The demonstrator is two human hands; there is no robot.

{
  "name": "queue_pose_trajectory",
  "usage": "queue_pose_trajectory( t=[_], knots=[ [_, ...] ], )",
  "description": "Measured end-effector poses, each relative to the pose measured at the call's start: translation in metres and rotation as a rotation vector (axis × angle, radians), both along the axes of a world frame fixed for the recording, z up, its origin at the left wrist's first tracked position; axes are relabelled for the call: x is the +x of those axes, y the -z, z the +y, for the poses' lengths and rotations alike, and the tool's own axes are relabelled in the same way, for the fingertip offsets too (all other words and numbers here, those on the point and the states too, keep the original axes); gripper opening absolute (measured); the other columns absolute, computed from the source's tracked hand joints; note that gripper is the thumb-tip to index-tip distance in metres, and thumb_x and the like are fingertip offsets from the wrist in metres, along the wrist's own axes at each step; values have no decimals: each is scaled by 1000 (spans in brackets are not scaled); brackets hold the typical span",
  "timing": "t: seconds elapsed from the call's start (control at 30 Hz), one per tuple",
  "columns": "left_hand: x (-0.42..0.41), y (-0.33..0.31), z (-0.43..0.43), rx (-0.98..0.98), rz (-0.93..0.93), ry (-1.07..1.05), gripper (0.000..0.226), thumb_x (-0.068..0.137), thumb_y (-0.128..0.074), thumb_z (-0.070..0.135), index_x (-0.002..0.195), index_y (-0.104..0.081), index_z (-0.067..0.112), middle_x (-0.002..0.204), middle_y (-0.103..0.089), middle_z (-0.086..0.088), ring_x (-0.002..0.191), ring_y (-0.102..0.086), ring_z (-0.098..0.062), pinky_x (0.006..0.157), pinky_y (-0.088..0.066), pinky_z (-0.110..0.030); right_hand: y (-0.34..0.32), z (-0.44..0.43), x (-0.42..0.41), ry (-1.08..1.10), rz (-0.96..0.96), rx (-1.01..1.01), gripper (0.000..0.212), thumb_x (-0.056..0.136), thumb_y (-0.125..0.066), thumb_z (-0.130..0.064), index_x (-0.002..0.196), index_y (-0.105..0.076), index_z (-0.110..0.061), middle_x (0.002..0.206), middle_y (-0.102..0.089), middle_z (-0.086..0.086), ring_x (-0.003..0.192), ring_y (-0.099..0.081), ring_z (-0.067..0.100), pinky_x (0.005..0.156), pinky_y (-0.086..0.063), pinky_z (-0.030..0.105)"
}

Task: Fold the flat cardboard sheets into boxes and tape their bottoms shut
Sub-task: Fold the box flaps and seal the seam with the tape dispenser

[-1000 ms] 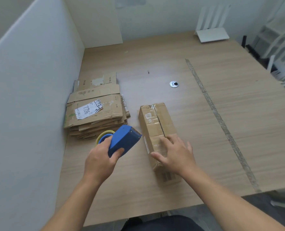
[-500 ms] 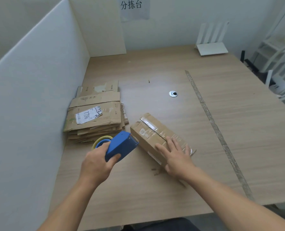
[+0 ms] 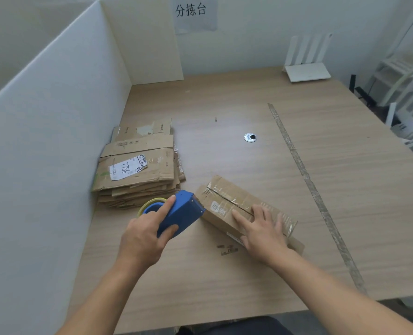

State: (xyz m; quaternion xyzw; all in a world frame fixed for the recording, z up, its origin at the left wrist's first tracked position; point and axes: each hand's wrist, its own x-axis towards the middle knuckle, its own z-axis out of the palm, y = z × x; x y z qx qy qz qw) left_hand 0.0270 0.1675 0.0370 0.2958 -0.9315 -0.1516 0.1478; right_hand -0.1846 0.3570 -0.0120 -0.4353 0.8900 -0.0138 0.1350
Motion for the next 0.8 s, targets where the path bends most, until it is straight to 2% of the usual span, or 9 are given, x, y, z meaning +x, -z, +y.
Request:
queue_pose_trajectory(
  t=[0.17,0.23,0.3,0.4,0.47,0.53,0.67,0.73,0.8],
  knots=[
    [2,-1,1,-26,-33,27,71,89,-50,48,152,-18,48,68,-48,9,59,-44,-19,54,-35,-30,2,-2,-7,-115,40,-2,77,92,-51,-13,151,-16,-47,161,-6,5,150,-3,26,116,-7,58],
    [4,-2,2,12,-69,17,77,90,-52,45,149,-5,58,77,-55,8,65,-51,-22,54,-41,-33,5,-2,-8,-137,37,1,71,92,-53,-17,148,-20,-47,161,-6,4,151,0,26,116,-6,58],
    [5,-2,3,76,-99,-9,80,96,-55,43,147,3,61,97,-63,9,81,-58,-22,65,-48,-37,2,-6,-7,-112,14,-18,59,93,-56,-34,142,-26,-44,158,-10,4,150,0,27,115,-5,60],
    [3,-4,2,190,-170,-64,79,96,-58,38,149,-3,58,118,-60,12,96,-55,-19,79,-48,-35,-4,-17,0,-109,50,-91,73,79,-69,-55,141,-32,-43,151,-24,3,144,-22,32,108,-24,62],
    [3,-3,0,279,-200,-70,80,95,-59,33,150,-6,57,116,-58,9,95,-53,-19,83,-47,-34,-2,-23,8,-164,96,-158,84,64,-78,-60,139,-41,-44,142,-44,1,127,-45,31,90,-42,53],
    [4,-2,-2,355,-204,-66,82,95,-61,28,150,-7,58,110,-55,8,91,-53,-20,82,-49,-34,4,-29,18,-195,104,-165,78,63,-78,-61,133,-48,-44,138,-51,-1,117,-52,30,78,-45,47],
    [7,-4,-10,407,-211,-82,83,94,-61,26,150,-9,58,111,-54,6,91,-55,-21,81,-51,-35,14,-35,29,-196,35,-136,51,81,-55,-67,127,-45,-47,144,-46,-3,125,-47,31,82,-41,48],
    [9,-4,-12,395,-203,-77,83,95,-60,25,150,-7,58,116,-55,7,94,-54,-21,84,-50,-37,16,-30,27,-203,5,-141,54,82,-35,-76,129,-44,-49,146,-43,-5,129,-41,28,89,-37,50],
    [12,-5,-13,399,-164,-77,84,95,-60,23,147,-5,61,123,-56,8,98,-55,-21,88,-49,-38,16,-24,22,-213,19,-147,62,80,-32,-80,134,-39,-50,145,-41,-10,131,-38,25,96,-32,52]
  ],
)
